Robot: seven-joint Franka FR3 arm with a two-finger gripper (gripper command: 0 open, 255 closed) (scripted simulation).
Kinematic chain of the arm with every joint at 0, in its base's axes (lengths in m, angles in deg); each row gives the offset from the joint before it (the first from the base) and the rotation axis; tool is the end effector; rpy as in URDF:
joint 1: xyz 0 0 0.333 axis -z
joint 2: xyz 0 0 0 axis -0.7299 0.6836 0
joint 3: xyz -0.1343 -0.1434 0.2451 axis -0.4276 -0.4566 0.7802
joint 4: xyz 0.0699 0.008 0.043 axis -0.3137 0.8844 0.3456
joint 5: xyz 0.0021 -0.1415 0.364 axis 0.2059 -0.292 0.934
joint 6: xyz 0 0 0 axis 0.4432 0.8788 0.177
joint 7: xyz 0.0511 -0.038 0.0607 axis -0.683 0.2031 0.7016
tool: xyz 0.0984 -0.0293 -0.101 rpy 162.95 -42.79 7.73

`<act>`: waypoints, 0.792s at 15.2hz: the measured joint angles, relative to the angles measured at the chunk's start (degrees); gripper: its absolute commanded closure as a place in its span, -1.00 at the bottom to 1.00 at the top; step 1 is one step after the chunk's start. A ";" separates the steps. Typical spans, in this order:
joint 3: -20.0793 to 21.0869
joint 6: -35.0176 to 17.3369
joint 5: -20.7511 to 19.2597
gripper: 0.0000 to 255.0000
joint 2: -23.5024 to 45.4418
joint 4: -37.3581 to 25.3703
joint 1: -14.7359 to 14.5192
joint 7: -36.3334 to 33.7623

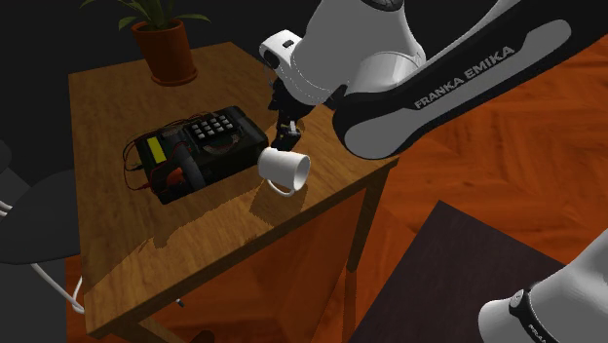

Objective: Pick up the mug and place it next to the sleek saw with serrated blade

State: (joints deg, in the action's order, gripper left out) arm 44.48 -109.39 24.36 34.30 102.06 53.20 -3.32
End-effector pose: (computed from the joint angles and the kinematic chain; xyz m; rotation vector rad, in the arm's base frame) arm 0.5272 0.0674 0.3593 2.4438 1.2367 0.7843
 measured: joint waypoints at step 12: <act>0.47 -1.29 -3.99 1.00 2.60 -1.26 1.17 -3.18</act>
State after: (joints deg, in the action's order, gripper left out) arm 44.96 -110.69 20.37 36.90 100.80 54.36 -6.50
